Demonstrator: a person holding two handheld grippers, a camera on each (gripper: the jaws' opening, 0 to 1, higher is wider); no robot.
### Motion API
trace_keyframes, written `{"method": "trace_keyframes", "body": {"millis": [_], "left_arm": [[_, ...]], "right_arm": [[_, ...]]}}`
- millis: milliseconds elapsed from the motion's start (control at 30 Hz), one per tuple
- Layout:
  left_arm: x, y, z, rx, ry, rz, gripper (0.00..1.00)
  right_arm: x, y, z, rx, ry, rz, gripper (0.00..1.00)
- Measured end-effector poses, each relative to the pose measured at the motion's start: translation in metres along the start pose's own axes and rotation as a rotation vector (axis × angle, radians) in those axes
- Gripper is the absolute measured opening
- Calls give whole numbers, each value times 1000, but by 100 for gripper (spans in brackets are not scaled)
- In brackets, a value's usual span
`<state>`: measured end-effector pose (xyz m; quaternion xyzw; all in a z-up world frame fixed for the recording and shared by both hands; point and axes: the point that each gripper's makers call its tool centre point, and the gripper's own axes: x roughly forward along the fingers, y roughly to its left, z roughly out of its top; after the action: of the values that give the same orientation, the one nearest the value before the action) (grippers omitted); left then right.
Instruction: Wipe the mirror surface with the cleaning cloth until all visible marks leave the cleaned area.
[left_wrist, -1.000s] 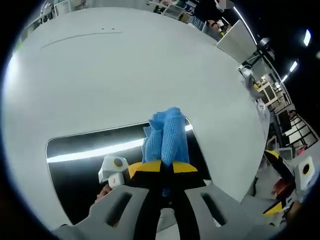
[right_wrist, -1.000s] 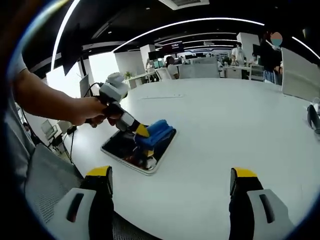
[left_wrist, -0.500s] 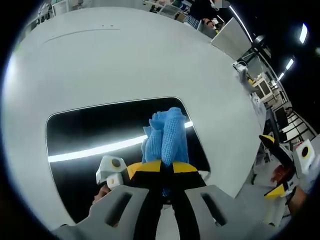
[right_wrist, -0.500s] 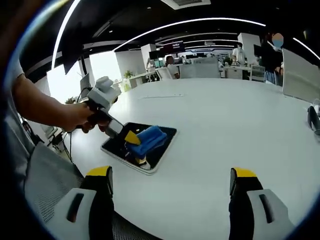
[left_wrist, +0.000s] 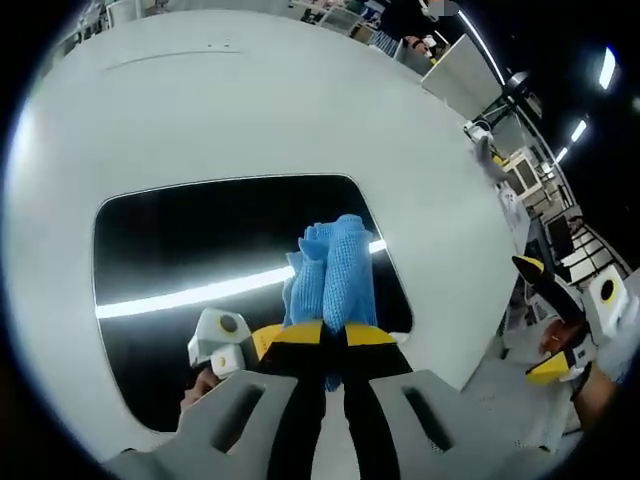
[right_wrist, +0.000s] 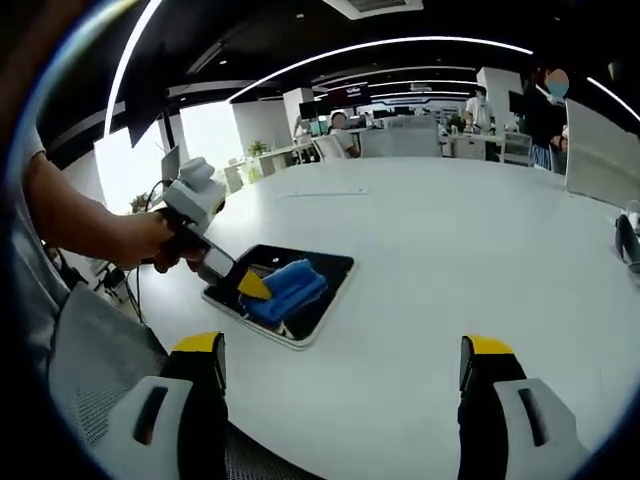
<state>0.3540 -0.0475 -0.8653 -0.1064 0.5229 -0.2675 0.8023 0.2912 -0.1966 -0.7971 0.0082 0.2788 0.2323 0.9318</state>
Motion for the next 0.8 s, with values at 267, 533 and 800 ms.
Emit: {"method": "trace_keyframes", "body": {"millis": [267, 533, 800], "left_arm": [[-3, -4, -7, -7, 5, -7, 2], [-5, -3, -10, -8, 5, -9, 2], [-5, -3, -10, -12, 1, -9, 2]], "right_arm": [[0, 1, 0, -4, -1, 2, 96], [0, 1, 0, -7, -1, 1, 96], [0, 1, 0, -8, 0, 0, 96]]}}
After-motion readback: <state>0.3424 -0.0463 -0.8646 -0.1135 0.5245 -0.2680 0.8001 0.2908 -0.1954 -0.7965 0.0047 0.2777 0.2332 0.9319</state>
